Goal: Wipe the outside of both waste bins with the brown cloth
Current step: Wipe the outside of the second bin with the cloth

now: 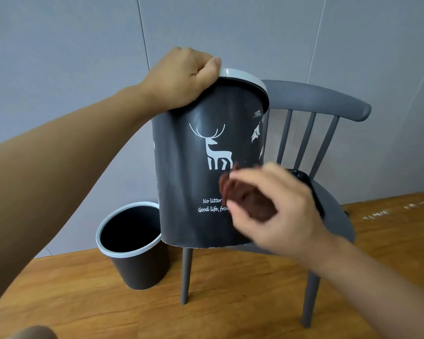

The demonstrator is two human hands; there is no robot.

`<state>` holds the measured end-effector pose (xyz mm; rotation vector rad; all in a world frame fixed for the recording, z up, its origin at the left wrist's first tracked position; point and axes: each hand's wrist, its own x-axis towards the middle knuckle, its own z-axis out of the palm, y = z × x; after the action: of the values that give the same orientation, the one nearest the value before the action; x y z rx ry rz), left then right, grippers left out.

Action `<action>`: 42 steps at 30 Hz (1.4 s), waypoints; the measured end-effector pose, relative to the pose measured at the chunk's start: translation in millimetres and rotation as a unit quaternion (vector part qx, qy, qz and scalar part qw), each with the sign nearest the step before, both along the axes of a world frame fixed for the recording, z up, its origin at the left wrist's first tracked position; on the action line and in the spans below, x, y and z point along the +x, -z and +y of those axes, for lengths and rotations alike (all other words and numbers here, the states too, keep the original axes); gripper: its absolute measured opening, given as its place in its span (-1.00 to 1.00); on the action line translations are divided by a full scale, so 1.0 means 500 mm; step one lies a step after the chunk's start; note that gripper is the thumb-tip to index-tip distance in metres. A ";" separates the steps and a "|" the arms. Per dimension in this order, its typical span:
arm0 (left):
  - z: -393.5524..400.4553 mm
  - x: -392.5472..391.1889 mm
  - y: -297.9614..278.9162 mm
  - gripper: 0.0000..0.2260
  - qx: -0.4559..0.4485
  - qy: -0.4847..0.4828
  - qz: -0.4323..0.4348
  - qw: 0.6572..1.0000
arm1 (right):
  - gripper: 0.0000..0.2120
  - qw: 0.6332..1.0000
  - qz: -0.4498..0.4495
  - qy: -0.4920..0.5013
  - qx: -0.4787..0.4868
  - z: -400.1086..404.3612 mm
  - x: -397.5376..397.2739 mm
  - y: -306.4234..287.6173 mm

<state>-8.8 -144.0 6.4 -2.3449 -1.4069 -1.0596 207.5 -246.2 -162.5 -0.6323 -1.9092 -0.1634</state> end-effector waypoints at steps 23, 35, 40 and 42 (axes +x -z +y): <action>-0.009 0.005 -0.002 -0.59 0.010 0.012 0.021 1.000 | -0.64 0.988 -0.144 0.005 0.055 -0.012 -0.013 0.029; -0.006 -0.002 -0.002 -0.58 0.007 0.002 0.013 1.000 | -0.45 0.983 0.014 0.173 -0.063 0.075 -0.065 -0.111; -0.002 -0.022 0.003 -0.58 0.009 -0.007 0.002 1.000 | -0.35 0.991 -0.012 0.052 -0.122 0.054 -0.028 -0.073; -0.002 -0.020 0.001 -0.58 0.008 -0.008 0.006 1.000 | -0.32 0.990 -0.001 0.072 -0.121 0.058 -0.020 -0.070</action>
<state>-18.7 -145.1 5.8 -2.3199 -1.4053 -1.0485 197.3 -217.1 -127.2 -0.9346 -1.9014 -0.0221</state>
